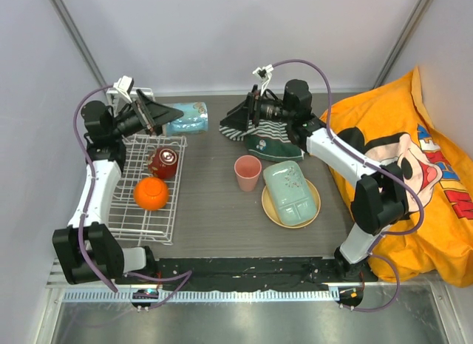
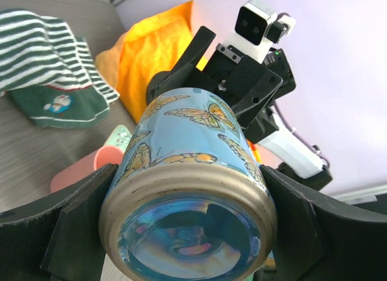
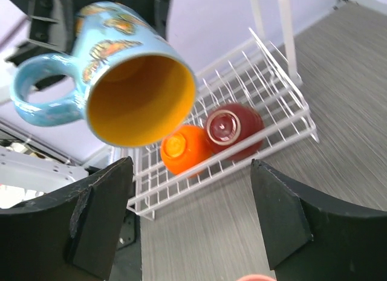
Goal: Unload the mixed dishes from the dish rack
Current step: Place the cup at the center of the board.
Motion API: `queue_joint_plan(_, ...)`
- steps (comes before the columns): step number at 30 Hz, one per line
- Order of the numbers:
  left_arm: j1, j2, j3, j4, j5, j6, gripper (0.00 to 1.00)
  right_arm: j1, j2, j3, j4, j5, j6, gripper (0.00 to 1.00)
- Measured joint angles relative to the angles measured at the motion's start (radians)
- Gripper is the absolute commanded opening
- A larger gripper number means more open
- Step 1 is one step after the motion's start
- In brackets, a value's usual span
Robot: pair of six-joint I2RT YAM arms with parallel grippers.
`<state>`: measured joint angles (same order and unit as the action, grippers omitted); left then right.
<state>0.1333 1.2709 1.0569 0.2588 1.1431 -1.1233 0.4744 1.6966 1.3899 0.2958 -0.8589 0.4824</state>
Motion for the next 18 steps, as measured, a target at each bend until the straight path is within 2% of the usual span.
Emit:
queue_joint_plan(6,-0.069,0.049,-0.005,0.225,0.014,-0.159,0.00,0.021,0.013,0.000,0.144,-0.008,0.112,0.82)
queue_joint_plan(11,-0.111,0.056,-0.020,0.373,0.043,-0.245,0.00,0.032,0.045,0.004,0.180,-0.011,0.156,0.80)
queue_joint_plan(18,-0.118,0.058,-0.042,0.470,0.058,-0.291,0.00,0.036,0.077,0.024,0.195,-0.024,0.183,0.73)
